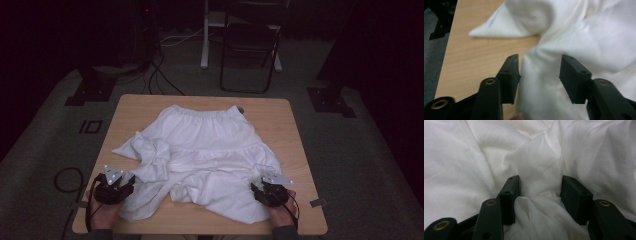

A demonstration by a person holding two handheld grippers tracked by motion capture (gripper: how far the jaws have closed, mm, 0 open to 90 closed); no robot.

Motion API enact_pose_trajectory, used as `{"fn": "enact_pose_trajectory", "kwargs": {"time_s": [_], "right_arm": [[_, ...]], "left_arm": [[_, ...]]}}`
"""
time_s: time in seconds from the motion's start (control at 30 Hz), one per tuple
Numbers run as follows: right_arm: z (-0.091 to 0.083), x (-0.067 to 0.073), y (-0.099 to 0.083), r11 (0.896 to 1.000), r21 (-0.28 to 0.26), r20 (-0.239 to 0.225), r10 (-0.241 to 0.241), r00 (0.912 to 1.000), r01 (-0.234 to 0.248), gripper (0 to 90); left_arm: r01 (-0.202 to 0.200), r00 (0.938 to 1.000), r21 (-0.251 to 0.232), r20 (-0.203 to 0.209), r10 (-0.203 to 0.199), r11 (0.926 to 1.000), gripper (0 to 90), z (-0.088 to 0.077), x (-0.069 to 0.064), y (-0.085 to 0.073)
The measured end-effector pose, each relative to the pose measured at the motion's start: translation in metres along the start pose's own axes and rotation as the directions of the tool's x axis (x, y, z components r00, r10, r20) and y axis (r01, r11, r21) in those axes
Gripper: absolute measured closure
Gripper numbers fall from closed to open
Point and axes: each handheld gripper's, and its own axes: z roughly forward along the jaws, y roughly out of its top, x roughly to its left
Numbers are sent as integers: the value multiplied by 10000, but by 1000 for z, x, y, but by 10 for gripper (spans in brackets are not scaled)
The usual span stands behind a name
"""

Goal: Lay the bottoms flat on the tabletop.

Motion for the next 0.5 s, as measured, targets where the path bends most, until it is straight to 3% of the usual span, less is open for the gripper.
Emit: {"fn": "enact_pose_trajectory", "kwargs": {"time_s": [0.1,0.27,0.43,0.5], "right_arm": [[0,0,0,10000,0,2,-1,10000,1,495],[0,0,0,10000,-10,18,-13,10000,13,495],[0,0,0,10000,-8,26,-13,10000,13,494],[0,0,0,10000,3,27,-21,10000,21,494]], "left_arm": [[-46,9999,-170,147,49,9998,456,-2,-3,6],[-547,9967,-625,563,583,9965,424,2,-19,34],[-948,9907,-888,889,1027,9915,390,19,-37,64],[-1266,9844,-917,1107,1364,9877,376,30,-46,76]]}}
